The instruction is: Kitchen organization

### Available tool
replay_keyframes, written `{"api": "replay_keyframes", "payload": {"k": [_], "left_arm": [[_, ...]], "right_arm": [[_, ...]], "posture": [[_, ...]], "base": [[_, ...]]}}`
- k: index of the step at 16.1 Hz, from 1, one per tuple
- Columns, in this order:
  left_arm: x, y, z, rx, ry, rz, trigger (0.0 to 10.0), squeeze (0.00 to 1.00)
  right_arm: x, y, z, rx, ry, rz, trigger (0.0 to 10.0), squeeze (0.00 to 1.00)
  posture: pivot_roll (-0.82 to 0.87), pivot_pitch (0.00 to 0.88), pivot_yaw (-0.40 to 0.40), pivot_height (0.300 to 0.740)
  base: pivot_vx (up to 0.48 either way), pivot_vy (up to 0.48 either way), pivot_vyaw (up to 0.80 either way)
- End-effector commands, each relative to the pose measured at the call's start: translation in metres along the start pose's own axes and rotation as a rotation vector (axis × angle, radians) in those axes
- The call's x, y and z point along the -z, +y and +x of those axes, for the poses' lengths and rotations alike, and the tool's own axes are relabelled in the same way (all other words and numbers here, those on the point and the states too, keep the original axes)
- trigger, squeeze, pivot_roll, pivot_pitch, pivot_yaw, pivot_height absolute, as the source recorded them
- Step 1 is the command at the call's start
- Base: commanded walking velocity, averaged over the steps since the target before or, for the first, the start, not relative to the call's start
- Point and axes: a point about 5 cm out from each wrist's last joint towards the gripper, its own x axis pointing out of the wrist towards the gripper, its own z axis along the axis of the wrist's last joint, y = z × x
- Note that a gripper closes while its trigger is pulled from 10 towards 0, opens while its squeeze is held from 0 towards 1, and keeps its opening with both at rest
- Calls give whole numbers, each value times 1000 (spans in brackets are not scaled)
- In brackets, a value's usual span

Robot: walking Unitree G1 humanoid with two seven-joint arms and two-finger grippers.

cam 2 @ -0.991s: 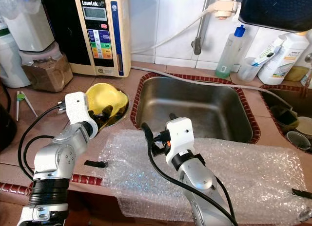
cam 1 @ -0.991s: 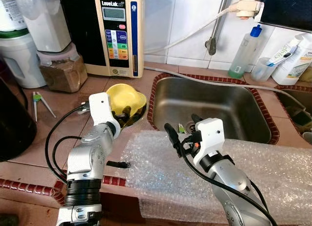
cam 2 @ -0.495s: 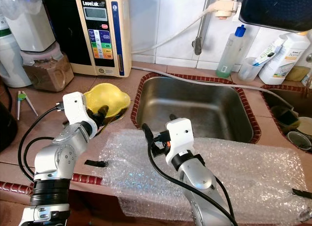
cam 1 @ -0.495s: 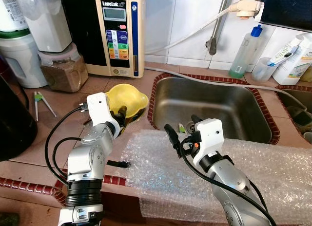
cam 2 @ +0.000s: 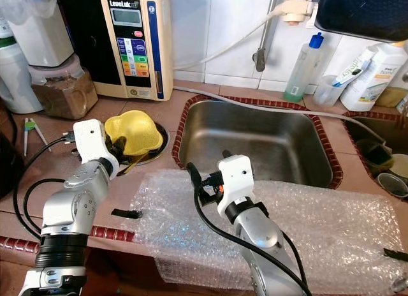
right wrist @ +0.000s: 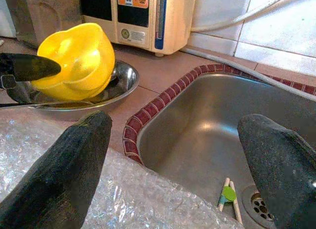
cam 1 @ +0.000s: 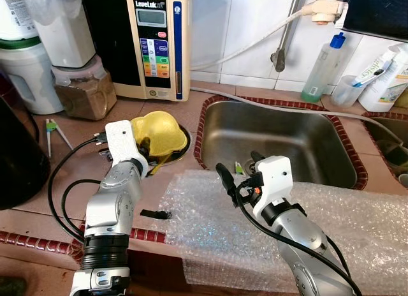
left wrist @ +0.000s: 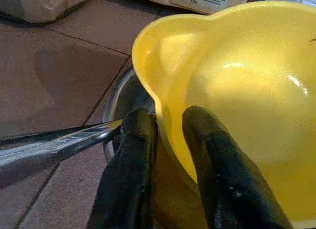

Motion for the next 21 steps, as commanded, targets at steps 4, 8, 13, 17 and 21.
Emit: {"api": "replay_keyframes", "payload": {"k": [4, 8, 13, 17, 21], "left_arm": [[2, 1, 1, -18, 2, 6, 0, 0], [-2, 2, 2, -16, -53, 47, 0, 0], [-8, 2, 0, -18, -143, 54, 0, 0], [-25, -14, -10, 95, -380, 221, 0, 0], [-29, -38, -20, 245, -488, 303, 0, 0]], "right_arm": [[-1, -3, 1, 13, -4, -11, 10000, 0], [0, -2, 3, 7, -3, -11, 10000, 0], [1, 0, 3, -3, 3, -13, 10000, 0], [0, 2, 5, -16, -9, -20, 10000, 0], [-21, 9, 16, -78, -114, -25, 10000, 0]], "posture": [[50, 0, -5, 740], [54, 0, -6, 740], [56, 0, -10, 740], [60, 0, -13, 740], [68, 0, -17, 740]], "base": [[0, 0, 0], [0, 0, 0], [0, 0, 0], [0, 0, 0], [0, 0, 0]]}}
